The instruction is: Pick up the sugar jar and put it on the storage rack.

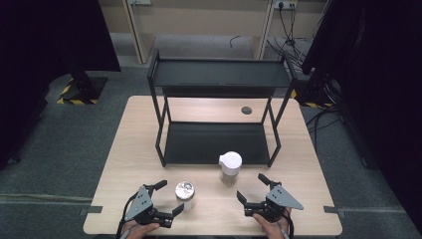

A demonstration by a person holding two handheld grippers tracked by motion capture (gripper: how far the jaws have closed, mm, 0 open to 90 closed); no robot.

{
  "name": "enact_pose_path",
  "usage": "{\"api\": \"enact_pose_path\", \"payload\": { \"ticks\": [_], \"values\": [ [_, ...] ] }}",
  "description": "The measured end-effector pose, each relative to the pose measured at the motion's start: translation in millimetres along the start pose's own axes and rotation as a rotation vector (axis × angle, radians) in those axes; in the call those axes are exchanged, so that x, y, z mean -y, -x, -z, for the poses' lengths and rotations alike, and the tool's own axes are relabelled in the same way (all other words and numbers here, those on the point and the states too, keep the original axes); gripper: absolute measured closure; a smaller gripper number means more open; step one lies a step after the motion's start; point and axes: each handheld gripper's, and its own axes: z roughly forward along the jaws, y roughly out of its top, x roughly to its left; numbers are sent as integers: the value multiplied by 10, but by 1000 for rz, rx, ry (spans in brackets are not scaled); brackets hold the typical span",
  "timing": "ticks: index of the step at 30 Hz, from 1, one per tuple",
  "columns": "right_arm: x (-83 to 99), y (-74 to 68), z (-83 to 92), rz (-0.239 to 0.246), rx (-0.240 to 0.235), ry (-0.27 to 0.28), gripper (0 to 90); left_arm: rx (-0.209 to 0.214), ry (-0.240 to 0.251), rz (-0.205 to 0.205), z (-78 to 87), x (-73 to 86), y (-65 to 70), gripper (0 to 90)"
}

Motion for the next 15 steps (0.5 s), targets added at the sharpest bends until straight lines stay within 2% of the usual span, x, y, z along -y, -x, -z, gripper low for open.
{"api": "enact_pose_path", "payload": {
  "ticks": [15],
  "values": [
    [3,-24,7,8,6,7,5,1,1,1,-5,5,3,0]
  ]
}}
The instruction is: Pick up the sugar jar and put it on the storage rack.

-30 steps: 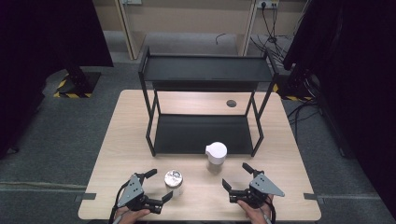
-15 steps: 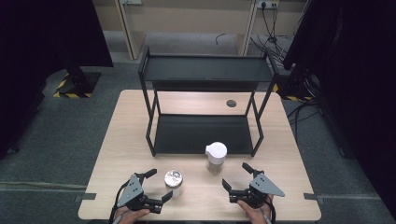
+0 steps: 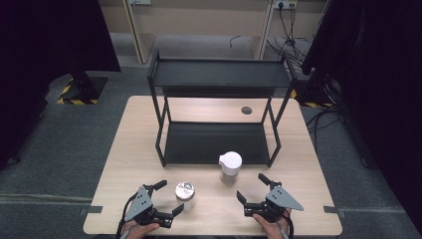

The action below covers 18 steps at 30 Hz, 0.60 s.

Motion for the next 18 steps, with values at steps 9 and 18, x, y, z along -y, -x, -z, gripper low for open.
{"api": "enact_pose_path", "payload": {
  "ticks": [9,18],
  "values": [
    [0,1,-1,-4,4,-3,5,1,-6,-1,-18,2,11,1],
    [3,0,-11,-9,3,-4,5,16,-11,-9,-74,7,47,1]
  ]
}}
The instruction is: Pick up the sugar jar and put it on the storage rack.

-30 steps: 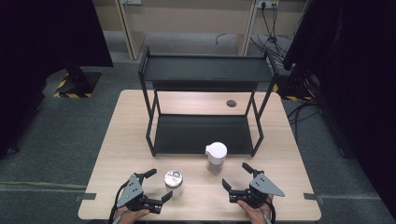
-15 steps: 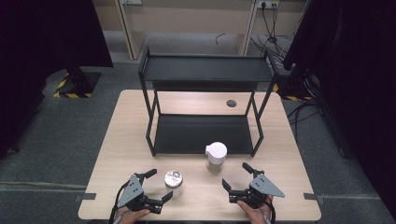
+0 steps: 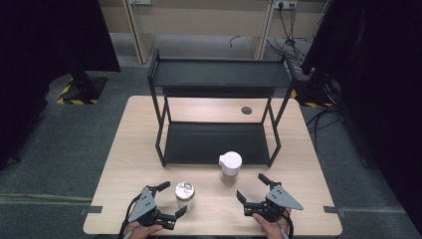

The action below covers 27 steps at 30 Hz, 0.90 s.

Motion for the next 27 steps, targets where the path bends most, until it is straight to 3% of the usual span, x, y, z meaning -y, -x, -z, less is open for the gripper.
{"api": "enact_pose_path", "payload": {
  "ticks": [21,27],
  "values": [
    [4,1,-17,-5,0,-3,5,20,-17,12,-160,-43,-19,30],
    [6,3,-13,-10,2,-3,5,29,-36,0,-230,-67,10,51]
  ]
}}
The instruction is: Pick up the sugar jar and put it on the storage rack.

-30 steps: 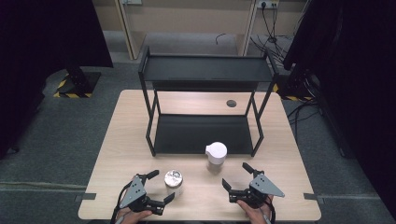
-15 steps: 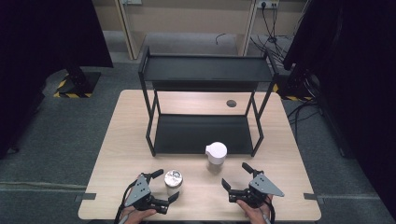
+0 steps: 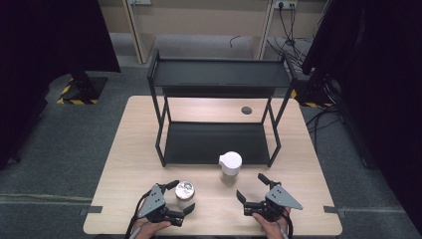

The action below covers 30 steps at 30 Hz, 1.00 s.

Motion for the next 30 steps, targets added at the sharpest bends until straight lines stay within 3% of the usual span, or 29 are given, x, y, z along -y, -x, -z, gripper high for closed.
{"api": "enact_pose_path", "payload": {
  "ticks": [11,21,30],
  "values": [
    [1,1,2,-3,1,1,5,-20,-36,-2,-75,-54,16,120],
    [0,0,3,-4,2,0,5,-21,-61,-25,-99,-97,13,305],
    [1,1,4,-4,3,0,6,-38,-60,-15,-91,-109,36,311]
  ]
}}
